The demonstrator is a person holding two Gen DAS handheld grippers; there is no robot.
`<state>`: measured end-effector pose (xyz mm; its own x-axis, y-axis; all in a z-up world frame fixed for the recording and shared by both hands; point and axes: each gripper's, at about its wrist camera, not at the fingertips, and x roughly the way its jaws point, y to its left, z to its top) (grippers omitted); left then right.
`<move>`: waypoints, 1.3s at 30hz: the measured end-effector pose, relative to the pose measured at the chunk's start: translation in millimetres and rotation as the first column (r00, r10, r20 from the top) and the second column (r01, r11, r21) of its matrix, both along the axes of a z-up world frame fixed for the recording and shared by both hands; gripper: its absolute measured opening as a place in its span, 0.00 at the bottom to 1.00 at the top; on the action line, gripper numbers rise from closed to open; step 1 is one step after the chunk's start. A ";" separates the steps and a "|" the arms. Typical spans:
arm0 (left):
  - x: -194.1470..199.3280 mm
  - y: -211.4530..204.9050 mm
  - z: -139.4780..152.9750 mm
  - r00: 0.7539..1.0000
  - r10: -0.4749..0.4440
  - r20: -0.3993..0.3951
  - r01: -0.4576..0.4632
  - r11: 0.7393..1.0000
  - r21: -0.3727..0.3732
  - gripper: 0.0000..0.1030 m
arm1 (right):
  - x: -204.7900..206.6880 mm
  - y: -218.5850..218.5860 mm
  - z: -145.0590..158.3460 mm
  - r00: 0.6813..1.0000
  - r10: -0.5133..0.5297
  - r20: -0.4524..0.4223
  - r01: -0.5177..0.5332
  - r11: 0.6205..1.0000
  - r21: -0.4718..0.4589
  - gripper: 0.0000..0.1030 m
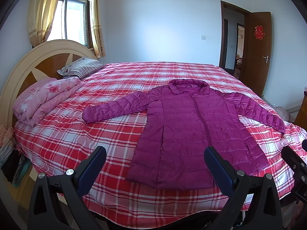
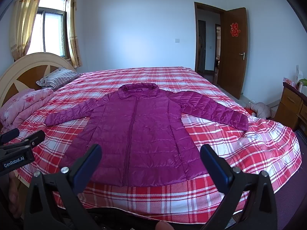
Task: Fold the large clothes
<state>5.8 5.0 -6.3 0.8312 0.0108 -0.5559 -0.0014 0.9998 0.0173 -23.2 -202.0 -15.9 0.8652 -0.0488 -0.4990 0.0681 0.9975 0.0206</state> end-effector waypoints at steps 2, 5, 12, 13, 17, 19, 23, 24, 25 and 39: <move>0.5 -0.5 -0.8 1.000 -0.003 -0.004 0.003 1.000 0.001 0.99 | 1.8 0.2 0.6 1.000 0.002 -0.007 -0.002 1.000 0.002 1.00; 2.6 0.2 -2.7 1.000 -0.005 -0.013 0.005 1.000 -0.002 0.99 | 3.0 0.6 -0.4 1.000 0.005 -0.018 -0.005 1.000 0.007 1.00; 8.4 -0.4 -6.6 0.999 -0.017 -0.029 0.017 1.000 0.000 0.99 | 8.3 -0.6 -3.0 0.999 0.016 -0.045 -0.015 1.000 0.018 1.00; 10.9 -0.5 -7.5 0.999 -0.021 -0.033 0.021 1.000 0.005 0.99 | 10.4 -1.6 -4.7 0.999 0.015 -0.052 -0.014 1.000 0.021 1.00; 25.3 -0.9 -13.3 0.999 -0.024 -0.036 0.025 0.999 0.044 0.99 | 20.5 -8.8 -11.3 0.998 0.004 -0.060 -0.003 1.000 0.011 1.00; 33.7 -0.8 -16.4 0.999 -0.024 -0.037 0.027 0.998 0.060 0.99 | 28.0 -13.8 -16.2 0.998 -0.013 -0.064 0.013 1.000 -0.008 1.00; 53.4 -2.6 -23.5 0.999 -0.026 -0.039 0.030 0.995 0.099 0.99 | 43.9 -31.3 -31.0 0.995 -0.051 -0.089 0.050 0.999 -0.023 1.00; 58.3 -3.7 -25.4 0.999 -0.027 -0.041 0.031 0.994 0.106 0.99 | 48.8 -35.2 -35.1 0.994 -0.058 -0.097 0.056 0.998 -0.030 1.00; 64.1 -4.9 -27.5 0.999 -0.030 -0.045 0.034 0.993 0.112 0.99 | 53.7 -39.5 -39.3 0.993 -0.064 -0.103 0.061 0.997 -0.039 1.00; 183.6 -46.3 -69.9 0.997 -0.076 -0.018 0.078 0.978 0.194 0.99 | 140.4 -184.2 -84.5 0.950 -0.268 -0.162 0.269 0.963 -0.012 1.00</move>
<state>189.3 -41.3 -76.1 0.8278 0.0552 -0.5583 0.0771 0.9745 0.2106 117.2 -386.1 -100.4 0.7293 -0.2625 -0.6318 0.3368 0.9416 -0.0024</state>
